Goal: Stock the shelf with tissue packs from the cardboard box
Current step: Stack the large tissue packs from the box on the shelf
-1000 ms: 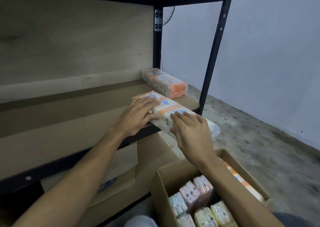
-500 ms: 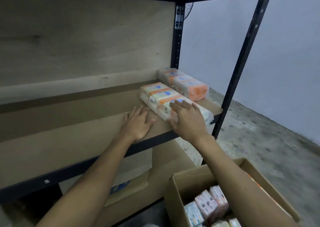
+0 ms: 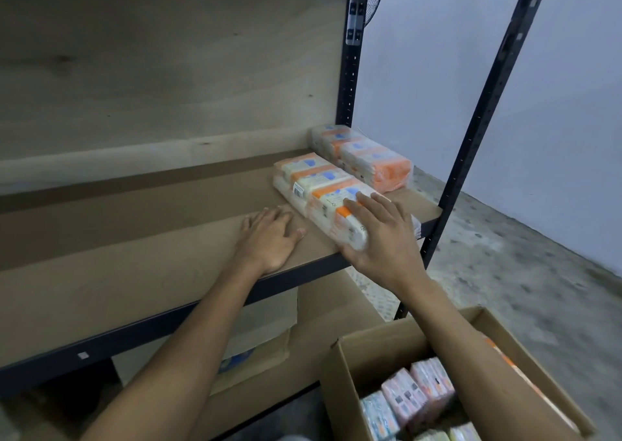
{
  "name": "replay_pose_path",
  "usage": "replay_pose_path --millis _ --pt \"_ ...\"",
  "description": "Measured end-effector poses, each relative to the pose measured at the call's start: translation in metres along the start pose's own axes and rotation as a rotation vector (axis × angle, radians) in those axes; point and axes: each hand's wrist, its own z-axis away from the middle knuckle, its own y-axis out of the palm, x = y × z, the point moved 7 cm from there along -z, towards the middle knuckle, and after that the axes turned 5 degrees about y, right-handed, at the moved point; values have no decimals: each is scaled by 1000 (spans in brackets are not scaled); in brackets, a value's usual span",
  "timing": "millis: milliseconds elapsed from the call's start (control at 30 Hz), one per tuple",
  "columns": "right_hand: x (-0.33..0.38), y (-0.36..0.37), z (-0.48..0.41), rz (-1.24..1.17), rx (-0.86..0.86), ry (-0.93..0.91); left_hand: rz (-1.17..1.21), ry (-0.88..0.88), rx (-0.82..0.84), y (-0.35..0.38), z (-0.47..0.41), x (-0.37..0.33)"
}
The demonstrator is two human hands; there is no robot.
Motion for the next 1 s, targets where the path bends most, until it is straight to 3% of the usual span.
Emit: replay_pose_path --millis 667,1000 --pt "3 -35 -38 -165 -186 -68 15 8 1 -2 -3 -1" --pt "-39 -55 -93 -116 -314 -22 32 24 -17 -1 -34 -12"
